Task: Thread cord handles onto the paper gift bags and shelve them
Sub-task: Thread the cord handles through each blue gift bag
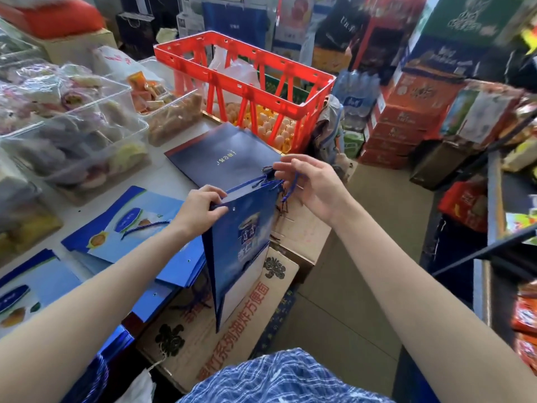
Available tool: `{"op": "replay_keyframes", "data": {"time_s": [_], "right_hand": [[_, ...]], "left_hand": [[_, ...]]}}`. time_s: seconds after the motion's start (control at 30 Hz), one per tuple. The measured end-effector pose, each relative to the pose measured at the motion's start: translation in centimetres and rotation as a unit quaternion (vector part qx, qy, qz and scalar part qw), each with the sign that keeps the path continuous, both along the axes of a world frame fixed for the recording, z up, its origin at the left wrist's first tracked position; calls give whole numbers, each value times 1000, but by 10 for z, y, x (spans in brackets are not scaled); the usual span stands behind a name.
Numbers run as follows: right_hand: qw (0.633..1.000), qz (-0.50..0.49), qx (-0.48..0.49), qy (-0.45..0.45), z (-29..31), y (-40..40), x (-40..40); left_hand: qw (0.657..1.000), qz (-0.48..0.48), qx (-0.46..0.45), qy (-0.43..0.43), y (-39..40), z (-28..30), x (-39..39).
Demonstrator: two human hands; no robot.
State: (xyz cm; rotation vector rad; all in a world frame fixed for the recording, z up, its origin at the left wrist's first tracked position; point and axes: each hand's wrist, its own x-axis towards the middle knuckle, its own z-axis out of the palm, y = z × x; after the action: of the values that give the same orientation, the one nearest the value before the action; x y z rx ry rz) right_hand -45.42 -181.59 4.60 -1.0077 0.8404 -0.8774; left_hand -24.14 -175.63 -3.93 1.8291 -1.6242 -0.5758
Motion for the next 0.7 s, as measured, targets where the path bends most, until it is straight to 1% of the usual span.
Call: {"op": "replay_keyframes", "data": {"time_s": [0.17,0.23,0.3,0.33,0.37,0.4,0.43,0.47,0.5,0.53,0.57,0.6,0.63,0.67,0.7], "right_hand": [[999,19,-9,-36,31,-12,-1],[999,28,-45,1,34,-13,-3],[990,33,-114,73,34,-12,-2],[978,36,-163,122,33,-11,-2],[954,37,-226,192,32,-10,-2],[914,37,-293,280,31,-9,-1],[860,47,-343,374,29,-8,0],[800,72,-365,470,26,-8,1],[738,109,-354,564,22,-8,3],[689,146,-320,633,17,-9,5],[662,166,-291,670,12,-9,7],[661,159,-286,675,8,-9,8],[693,138,-299,641,6,-10,9],[760,107,-304,564,4,-10,10],[837,86,-265,472,4,-7,12]], "left_hand": [[997,-8,18,-71,-11,5,7],[997,-4,20,-81,-13,5,7],[997,-1,21,-74,-13,4,8],[998,-5,23,-65,-13,5,8],[998,-13,21,-53,-13,5,7],[999,-25,19,-41,-13,7,5],[999,-39,13,-31,-12,11,3],[998,-51,8,-28,-12,14,0],[998,-60,8,-29,-12,18,-1],[997,-66,9,-31,-11,21,-2],[997,-74,13,-31,-11,23,-2],[996,-82,16,-26,-10,26,-2],[996,-86,19,-14,-9,28,-1],[996,-84,21,2,-6,29,0],[996,-76,27,21,-3,31,0]]}}
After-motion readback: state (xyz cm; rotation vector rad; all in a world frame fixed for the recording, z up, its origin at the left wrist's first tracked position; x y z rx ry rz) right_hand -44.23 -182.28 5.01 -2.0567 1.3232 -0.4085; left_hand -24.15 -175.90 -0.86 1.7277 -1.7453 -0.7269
